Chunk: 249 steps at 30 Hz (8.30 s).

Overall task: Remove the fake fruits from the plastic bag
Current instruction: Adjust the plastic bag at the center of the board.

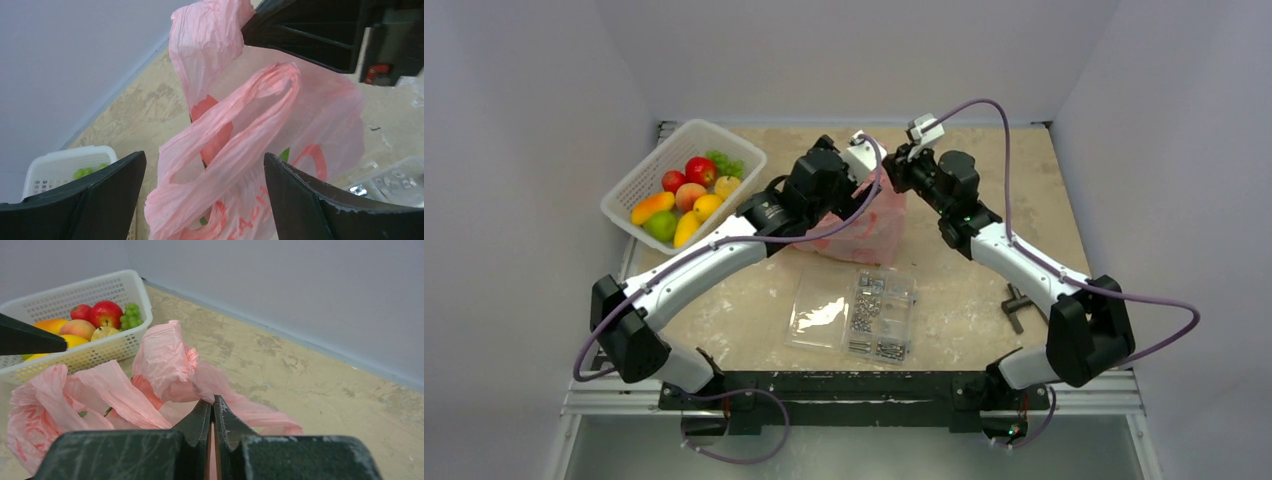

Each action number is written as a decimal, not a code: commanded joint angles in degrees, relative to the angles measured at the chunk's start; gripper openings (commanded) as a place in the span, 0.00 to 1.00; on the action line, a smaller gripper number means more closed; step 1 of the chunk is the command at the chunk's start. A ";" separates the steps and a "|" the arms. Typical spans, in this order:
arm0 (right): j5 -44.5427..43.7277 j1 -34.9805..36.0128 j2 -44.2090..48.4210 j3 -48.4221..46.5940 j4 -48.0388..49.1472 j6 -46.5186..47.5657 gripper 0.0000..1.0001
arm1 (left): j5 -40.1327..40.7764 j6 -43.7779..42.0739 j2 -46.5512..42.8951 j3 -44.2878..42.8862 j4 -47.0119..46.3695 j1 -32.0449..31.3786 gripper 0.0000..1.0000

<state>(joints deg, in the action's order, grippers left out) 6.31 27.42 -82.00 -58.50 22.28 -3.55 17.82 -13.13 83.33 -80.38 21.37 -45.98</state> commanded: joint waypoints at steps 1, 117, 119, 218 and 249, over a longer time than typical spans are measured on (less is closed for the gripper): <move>2.77 -0.13 3.51 0.63 4.42 -2.05 0.00 | 10.46 -1.58 4.45 -2.76 -6.00 -0.83 0.86; 8.33 1.65 16.30 7.88 -32.51 -18.57 0.49 | -23.09 47.84 -7.12 16.03 -9.53 9.02 0.81; 5.57 1.67 16.78 7.14 -35.90 -18.34 0.59 | -23.12 48.09 -6.54 16.65 -11.22 9.49 0.82; -2.46 8.75 12.69 13.04 -27.24 -18.43 0.47 | -10.39 7.35 -2.30 -20.59 36.07 5.52 1.00; -2.92 8.70 9.29 11.06 -24.24 -23.70 0.01 | 15.82 11.04 2.45 -7.21 11.02 9.45 0.00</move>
<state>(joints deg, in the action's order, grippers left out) 6.50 36.01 -70.67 -45.21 -4.08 -24.14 23.31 -16.32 86.43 -84.07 41.10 -39.31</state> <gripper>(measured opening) 0.142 0.011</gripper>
